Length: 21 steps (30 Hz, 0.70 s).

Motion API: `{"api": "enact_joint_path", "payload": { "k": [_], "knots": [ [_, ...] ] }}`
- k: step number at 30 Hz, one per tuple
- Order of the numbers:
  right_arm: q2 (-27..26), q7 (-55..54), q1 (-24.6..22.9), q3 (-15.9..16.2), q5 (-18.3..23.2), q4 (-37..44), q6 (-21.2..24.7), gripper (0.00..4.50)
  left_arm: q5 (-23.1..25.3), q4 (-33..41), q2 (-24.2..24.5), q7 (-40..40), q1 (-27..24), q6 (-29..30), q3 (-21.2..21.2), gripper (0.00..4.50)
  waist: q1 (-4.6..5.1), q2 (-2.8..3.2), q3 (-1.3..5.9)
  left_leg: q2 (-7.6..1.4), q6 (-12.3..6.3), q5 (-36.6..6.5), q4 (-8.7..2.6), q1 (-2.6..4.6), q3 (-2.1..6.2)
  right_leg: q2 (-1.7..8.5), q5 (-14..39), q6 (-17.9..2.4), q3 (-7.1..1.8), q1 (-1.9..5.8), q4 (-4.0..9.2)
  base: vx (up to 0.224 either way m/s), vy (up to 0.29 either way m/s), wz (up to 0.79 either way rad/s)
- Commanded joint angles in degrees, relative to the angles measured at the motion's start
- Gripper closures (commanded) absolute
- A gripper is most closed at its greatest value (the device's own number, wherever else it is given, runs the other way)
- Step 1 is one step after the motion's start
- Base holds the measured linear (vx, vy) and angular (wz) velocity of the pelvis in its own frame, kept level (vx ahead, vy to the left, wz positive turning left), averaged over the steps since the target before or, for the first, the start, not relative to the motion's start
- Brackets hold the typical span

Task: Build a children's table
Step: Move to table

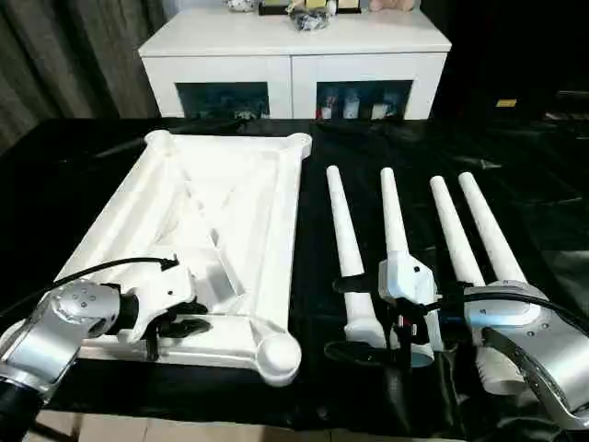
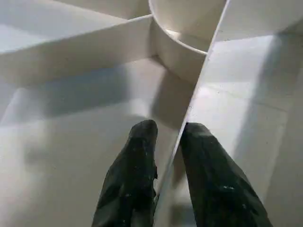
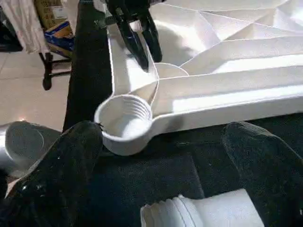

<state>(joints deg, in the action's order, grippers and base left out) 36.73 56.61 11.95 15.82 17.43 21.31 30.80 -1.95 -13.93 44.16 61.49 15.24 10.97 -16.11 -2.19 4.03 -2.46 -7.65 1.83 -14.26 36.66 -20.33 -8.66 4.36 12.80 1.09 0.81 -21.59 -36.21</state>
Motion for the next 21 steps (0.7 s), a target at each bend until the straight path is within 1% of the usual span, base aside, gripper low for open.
{"api": "enact_joint_path", "payload": {
  "k": [1, 2, 3, 4, 5, 6, 7, 8, 9, 10, 11, 12, 14, 15, 16, 18, 19, 20, 21],
  "knots": [
    [-0.19, -0.49, 1.10, -0.48, 0.07, 0.42, -0.03, 0.00, 1.76, -3.79, -1.22, -4.06, 0.25, 3.32, 0.56, 3.73, -0.07, -0.18, 2.29, -4.60, 0.22, -12.56, -6.35, 0.24, 1.92, 4.19, 5.13, -16.81, -2.22, 2.04, 3.90, 0.000, 0.000, 0.00],
    [-0.27, -0.66, 1.17, -0.54, -0.02, 0.31, 0.02, 0.00, 1.47, -4.24, -1.73, -4.57, 0.53, 3.51, 0.96, 3.77, 0.02, -0.21, 2.17, -4.58, 0.34, -13.32, -6.36, 0.41, 1.82, 4.17, 6.48, -16.71, -2.29, 1.89, 4.10, 0.000, 0.000, 0.00],
    [-0.37, -0.84, 1.22, -0.77, -0.04, 0.14, 0.18, 0.00, 0.50, -5.37, -3.55, -6.51, 1.65, 4.46, 2.39, 3.83, 0.11, -0.04, 2.22, -4.57, 0.70, -13.96, -6.36, 0.46, 1.88, 4.32, 8.35, -16.55, -2.40, 2.02, 4.23, 0.000, 0.000, 0.00],
    [-0.39, -0.84, 1.22, -0.84, 0.01, 0.10, 0.22, 0.00, 0.31, -5.80, -4.23, -7.42, 2.15, 4.81, 2.90, 3.92, 0.27, -0.23, 2.15, -4.55, 0.90, -14.46, -6.42, 0.40, 1.86, 4.23, 9.97, -16.20, -2.41, 2.05, 4.43, 0.000, 0.000, 0.00],
    [-0.38, -0.90, 1.21, -0.88, -0.04, 0.06, 0.21, 0.00, 0.31, -6.27, -4.70, -8.24, 2.65, 5.31, 3.24, 3.92, 0.21, -0.19, 2.24, -4.54, 0.91, -14.41, -6.34, 0.53, 1.85, 4.26, 10.37, -16.04, -2.45, 1.99, 4.50, 0.000, 0.000, 0.00],
    [-0.38, -0.97, 1.21, -0.89, -0.09, 0.05, 0.22, 0.00, 0.40, -6.67, -4.96, -8.68, 2.98, 5.50, 3.42, 3.97, 0.32, -0.28, 2.34, -4.49, 0.65, -13.05, -6.33, 0.22, 1.94, 4.35, 9.77, -15.85, -2.51, 2.25, 4.50, 0.000, 0.000, 0.00],
    [-0.37, -1.03, 1.21, -0.94, -0.12, 0.01, 0.20, 0.00, 0.64, -7.14, -5.09, -9.14, 3.26, 5.36, 3.51, 4.01, 0.49, -0.25, 2.35, -4.37, 0.32, -11.88, -6.40, -0.26, 2.07, 4.32, 9.34, -15.29, -2.40, 2.57, 4.52, 0.000, 0.000, 0.00],
    [-0.38, -1.10, 1.21, -0.97, -0.14, -0.01, 0.19, 0.00, 0.94, -7.67, -5.18, -9.72, 3.53, 5.03, 3.63, 4.06, 0.54, -0.29, 2.41, -4.41, 0.21, -11.34, -6.40, -0.35, 2.16, 4.32, 8.92, -15.11, -2.35, 2.63, 4.43, 0.000, 0.000, 0.00],
    [-0.34, -1.45, 1.25, -1.06, -0.27, -0.20, 0.00, 0.00, 2.00, -9.02, -5.24, -11.09, 4.27, 4.38, 3.73, 4.15, 0.74, -0.15, 2.58, -4.32, -0.24, -10.36, -6.19, -0.13, 2.10, 4.13, 7.06, -15.19, -2.32, 2.39, 4.44, 0.000, 0.000, 0.00],
    [-0.36, -1.60, 1.26, -1.10, -0.33, -0.26, -0.07, 0.00, 2.44, -9.51, -5.31, -11.87, 4.56, 3.79, 3.85, 4.23, 0.83, -0.20, 2.66, -4.29, -0.49, -9.85, -6.08, -0.06, 2.02, 4.10, 6.08, -15.47, -2.35, 2.36, 4.41, 0.000, 0.000, 0.00],
    [-0.38, -1.80, 1.27, -1.16, -0.46, -0.36, -0.20, 0.00, 2.78, -9.95, -5.41, -12.53, 4.84, 3.35, 3.96, 4.23, 0.84, -0.20, 2.72, -4.27, -0.81, -9.18, -6.00, -0.06, 1.99, 4.05, 5.04, -15.77, -2.34, 2.38, 4.38, 0.000, 0.000, 0.00],
    [-0.45, -2.21, 1.31, -1.26, -0.71, -0.52, -0.36, 0.00, 3.17, -10.47, -5.62, -13.20, 5.20, 2.71, 4.10, 4.34, 0.80, -0.26, 2.92, -4.28, -1.77, -6.73, -5.81, -0.13, 1.91, 4.01, 1.51, -16.45, -2.27, 2.50, 4.14, 0.000, 0.000, 0.00],
    [-0.59, -2.82, 1.45, -1.41, -1.09, -0.84, -0.61, 0.00, 3.57, -10.85, -5.93, -13.89, 5.58, 2.32, 4.24, 4.47, 0.83, -0.25, 2.98, -4.35, -2.34, -5.35, -5.73, -0.17, 1.86, 4.00, -0.59, -16.95, -2.19, 2.50, 4.00, 0.000, 0.000, 0.00],
    [-0.96, -4.01, 1.92, -1.59, -1.94, -1.69, -0.88, 0.00, 4.29, -11.60, -6.12, -14.72, 6.20, 0.72, 3.90, 4.47, 0.85, -0.25, 3.05, -4.32, -2.91, -4.63, -5.64, -0.09, 1.75, 3.94, -1.93, -17.68, -2.08, 2.43, 3.88, 0.000, 0.000, 0.00],
    [-1.08, -4.38, 2.13, -1.67, -2.18, -2.08, -0.94, 0.00, 4.43, -12.00, -6.30, -15.17, 6.45, 0.05, 3.87, 4.47, 0.86, -0.32, 3.05, -4.27, -3.06, -4.42, -5.62, -0.09, 1.72, 3.91, -2.07, -17.89, -2.04, 2.39, 3.90, 0.000, 0.000, 0.00],
    [-1.30, -5.02, 2.46, -1.76, -2.67, -2.65, -1.18, 0.00, 4.49, -12.52, -6.55, -15.56, 6.76, -1.13, 3.86, 4.47, 0.69, -0.25, 3.03, -4.36, -3.24, -4.66, -5.57, 0.07, 1.58, 3.93, -2.20, -18.33, -2.08, 2.29, 3.90, 0.000, 0.000, 0.00],
    [-1.94, -6.58, 3.04, -2.07, -3.47, -3.59, -1.44, 0.00, 4.29, -13.03, -6.83, -15.38, 7.03, -2.91, 3.79, 4.47, 0.52, -0.22, 2.96, -4.43, -3.24, -4.86, -5.65, 0.12, 1.60, 3.93, -2.04, -18.42, -2.06, 2.21, 3.90, 0.000, 0.000, 0.00],
    [-2.63, -8.30, 3.60, -2.43, -4.31, -4.45, -1.59, 0.00, 4.12, -13.36, -7.06, -15.28, 7.22, -4.06, 3.74, 4.47, 0.54, -0.40, 2.97, -4.41, -3.17, -4.92, -5.66, 0.11, 1.53, 3.90, -1.85, -18.43, -2.06, 2.18, 3.95, 0.000, 0.000, 0.00],
    [-4.26, -12.38, 5.33, -3.18, -6.02, -6.53, -0.58, 0.00, 3.65, -13.49, -7.37, -14.16, 7.24, -6.96, 3.60, 4.47, 0.41, -0.41, 2.98, -4.46, -2.82, -5.29, -5.72, 0.29, 1.48, 3.85, -1.51, -18.50, -2.02, 2.10, 3.90, 0.000, 0.000, 0.00]
  ]
}}
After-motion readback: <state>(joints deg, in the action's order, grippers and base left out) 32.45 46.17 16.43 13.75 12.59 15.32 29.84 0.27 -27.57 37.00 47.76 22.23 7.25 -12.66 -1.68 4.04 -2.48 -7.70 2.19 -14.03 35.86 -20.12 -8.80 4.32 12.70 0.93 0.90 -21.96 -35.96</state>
